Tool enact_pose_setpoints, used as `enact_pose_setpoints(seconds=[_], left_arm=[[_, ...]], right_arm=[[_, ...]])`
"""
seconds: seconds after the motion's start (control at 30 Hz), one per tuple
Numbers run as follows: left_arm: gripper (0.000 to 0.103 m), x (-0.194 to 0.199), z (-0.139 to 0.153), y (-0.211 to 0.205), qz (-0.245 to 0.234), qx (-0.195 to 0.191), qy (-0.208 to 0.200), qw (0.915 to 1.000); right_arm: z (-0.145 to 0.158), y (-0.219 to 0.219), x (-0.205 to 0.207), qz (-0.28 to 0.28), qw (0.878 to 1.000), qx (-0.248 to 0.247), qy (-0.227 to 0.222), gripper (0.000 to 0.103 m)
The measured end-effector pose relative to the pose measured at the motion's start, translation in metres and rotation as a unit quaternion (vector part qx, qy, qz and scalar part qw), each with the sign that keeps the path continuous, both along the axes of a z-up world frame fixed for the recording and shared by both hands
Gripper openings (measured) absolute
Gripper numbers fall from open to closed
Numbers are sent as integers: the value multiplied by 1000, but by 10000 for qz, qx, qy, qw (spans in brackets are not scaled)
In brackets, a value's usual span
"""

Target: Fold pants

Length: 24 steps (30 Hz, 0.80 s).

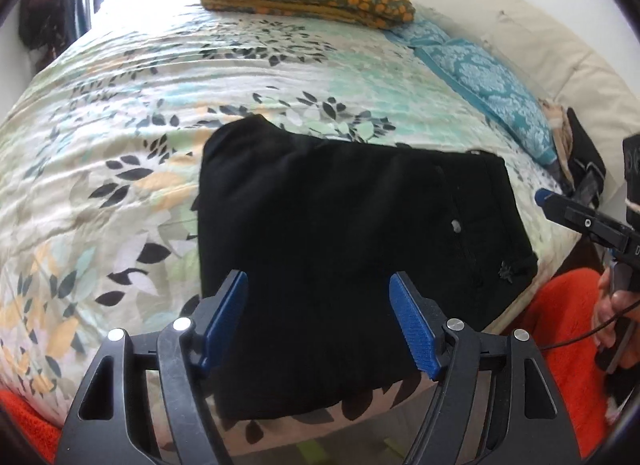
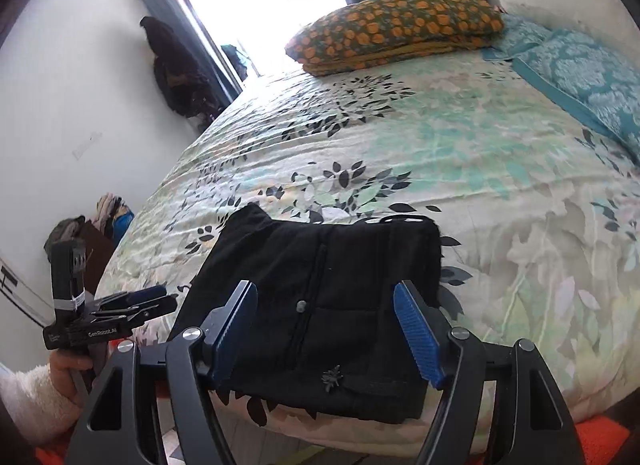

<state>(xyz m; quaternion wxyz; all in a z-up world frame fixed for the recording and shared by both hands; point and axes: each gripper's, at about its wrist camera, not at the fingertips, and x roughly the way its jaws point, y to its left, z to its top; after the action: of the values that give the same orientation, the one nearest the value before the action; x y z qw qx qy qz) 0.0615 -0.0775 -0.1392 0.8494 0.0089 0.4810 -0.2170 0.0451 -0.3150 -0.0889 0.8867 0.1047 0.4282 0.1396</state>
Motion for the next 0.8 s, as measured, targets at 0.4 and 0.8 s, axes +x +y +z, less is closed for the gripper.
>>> enact_pose_setpoints(seconds=[0.4, 0.8], left_arm=[[79, 75, 37, 10, -130, -198, 116, 9997], [84, 207, -60, 37, 1829, 76, 1012, 9779]], right_arm=[[0, -16, 29, -113, 9998, -169, -81, 68], [-73, -23, 88, -126, 9980, -360, 508, 63]])
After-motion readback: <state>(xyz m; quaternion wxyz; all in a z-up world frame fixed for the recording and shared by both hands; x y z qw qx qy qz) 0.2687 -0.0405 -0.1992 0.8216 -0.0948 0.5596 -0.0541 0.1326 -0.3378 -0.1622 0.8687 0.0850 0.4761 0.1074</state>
